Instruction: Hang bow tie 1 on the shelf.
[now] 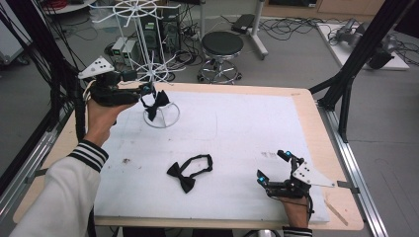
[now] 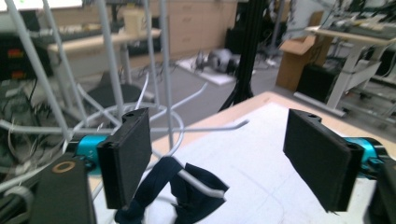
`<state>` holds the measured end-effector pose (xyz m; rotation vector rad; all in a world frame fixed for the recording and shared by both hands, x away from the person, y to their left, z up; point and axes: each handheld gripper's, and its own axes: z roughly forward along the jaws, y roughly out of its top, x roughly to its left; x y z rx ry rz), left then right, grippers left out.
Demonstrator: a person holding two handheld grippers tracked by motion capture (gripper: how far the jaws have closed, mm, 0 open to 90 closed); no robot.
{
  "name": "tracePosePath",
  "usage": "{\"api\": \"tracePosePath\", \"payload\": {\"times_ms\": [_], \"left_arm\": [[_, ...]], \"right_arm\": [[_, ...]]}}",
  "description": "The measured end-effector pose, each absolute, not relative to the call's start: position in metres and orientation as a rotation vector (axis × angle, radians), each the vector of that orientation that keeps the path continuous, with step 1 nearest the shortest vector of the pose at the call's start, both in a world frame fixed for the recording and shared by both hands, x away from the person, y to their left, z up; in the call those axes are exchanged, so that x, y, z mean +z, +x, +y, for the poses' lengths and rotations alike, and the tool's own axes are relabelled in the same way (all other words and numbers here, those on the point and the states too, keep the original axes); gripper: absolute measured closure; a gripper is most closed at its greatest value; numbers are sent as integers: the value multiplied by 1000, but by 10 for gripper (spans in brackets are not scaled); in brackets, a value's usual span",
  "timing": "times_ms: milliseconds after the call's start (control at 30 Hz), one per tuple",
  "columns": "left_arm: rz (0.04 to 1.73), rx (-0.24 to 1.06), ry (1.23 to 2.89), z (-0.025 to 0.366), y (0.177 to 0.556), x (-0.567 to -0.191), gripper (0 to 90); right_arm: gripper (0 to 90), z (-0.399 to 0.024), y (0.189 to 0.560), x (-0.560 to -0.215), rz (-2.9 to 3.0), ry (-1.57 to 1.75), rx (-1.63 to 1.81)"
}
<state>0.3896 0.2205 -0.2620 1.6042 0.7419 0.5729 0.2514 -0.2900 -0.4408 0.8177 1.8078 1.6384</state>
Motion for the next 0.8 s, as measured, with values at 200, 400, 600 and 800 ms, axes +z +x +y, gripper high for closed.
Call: {"api": "tracePosePath", "payload": {"times_ms": [200, 400, 600, 800], "left_arm": [[649, 593, 1564, 225, 376, -267, 171], [578, 618, 1540, 233, 357, -280, 121], [538, 648, 1542, 240, 335, -297, 113], [525, 634, 1523, 246, 320, -315, 113]], "right_arm": [[6, -288, 251, -441, 1778, 811, 1641], [6, -285, 251, -446, 1718, 815, 1649], [6, -284, 248, -454, 1710, 839, 1645], [7, -285, 247, -454, 1677, 832, 1655]]}}
